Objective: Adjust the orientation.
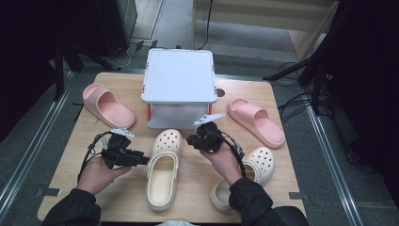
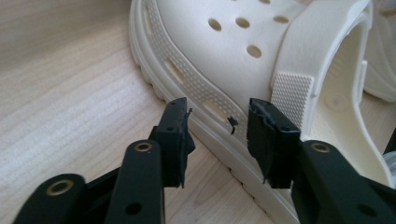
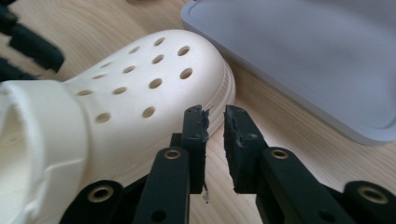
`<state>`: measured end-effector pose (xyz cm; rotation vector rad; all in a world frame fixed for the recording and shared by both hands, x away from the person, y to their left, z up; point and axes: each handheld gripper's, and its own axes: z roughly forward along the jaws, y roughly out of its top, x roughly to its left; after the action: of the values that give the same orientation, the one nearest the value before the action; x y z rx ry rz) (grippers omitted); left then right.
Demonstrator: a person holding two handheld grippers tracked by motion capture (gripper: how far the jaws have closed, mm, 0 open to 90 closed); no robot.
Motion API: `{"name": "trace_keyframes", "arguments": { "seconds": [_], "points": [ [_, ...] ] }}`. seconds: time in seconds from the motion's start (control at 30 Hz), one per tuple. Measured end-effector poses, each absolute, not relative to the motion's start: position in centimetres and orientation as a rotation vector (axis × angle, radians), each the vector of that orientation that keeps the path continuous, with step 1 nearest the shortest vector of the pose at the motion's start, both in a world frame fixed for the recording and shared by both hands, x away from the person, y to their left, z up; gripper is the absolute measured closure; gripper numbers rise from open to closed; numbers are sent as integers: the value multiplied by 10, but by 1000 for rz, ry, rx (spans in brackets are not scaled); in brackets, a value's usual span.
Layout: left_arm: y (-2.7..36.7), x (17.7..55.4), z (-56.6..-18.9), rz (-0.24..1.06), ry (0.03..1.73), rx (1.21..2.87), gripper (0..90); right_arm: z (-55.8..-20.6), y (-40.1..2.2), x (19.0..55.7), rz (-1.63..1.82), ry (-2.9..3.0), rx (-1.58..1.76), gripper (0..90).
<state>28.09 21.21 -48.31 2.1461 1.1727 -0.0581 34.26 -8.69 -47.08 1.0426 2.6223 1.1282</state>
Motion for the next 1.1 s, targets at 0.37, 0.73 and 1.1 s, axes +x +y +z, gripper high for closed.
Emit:
{"name": "trace_keyframes", "arguments": {
  "seconds": [0.37,0.73,1.1],
  "points": [
    [218,289,-469,-21,1174,2143,520,-442,-130,324,1160,2616,984,681],
    [211,298,-464,-25,1127,2166,512,-435,-175,299,1057,2643,999,658],
    [207,305,-461,-42,1107,2180,526,-432,-222,281,1011,2597,1132,624]
  ]
}}
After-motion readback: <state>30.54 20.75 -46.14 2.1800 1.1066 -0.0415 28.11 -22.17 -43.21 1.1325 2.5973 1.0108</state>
